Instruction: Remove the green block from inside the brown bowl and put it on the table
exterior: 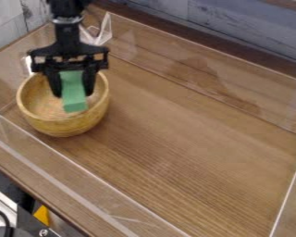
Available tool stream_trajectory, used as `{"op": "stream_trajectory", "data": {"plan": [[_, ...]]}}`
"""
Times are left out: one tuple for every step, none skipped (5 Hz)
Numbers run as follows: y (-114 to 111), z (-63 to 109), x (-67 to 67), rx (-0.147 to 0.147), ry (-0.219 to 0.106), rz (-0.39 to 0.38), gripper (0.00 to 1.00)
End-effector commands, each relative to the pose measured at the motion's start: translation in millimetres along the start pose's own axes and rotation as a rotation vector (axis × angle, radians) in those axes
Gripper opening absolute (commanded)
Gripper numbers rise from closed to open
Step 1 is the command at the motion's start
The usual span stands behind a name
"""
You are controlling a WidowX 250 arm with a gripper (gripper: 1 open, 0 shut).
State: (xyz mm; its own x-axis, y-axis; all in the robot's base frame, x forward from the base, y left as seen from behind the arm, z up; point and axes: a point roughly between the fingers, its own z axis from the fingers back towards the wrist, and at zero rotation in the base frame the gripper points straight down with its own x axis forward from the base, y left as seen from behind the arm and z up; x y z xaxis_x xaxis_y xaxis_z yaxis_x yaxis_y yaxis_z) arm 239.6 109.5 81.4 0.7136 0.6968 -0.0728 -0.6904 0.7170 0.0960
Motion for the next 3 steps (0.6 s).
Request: {"op": "stream_trajectory", "data": {"plan": [[-6,28.2,0.3,-0.033,-0.059,-0.041,0.00],[-14,24.5,-8.3,-0.028,-0.066,-0.104,0.00],[-26,17.9,-26.6,-0.018,-0.079,-0.188,0.00]]}}
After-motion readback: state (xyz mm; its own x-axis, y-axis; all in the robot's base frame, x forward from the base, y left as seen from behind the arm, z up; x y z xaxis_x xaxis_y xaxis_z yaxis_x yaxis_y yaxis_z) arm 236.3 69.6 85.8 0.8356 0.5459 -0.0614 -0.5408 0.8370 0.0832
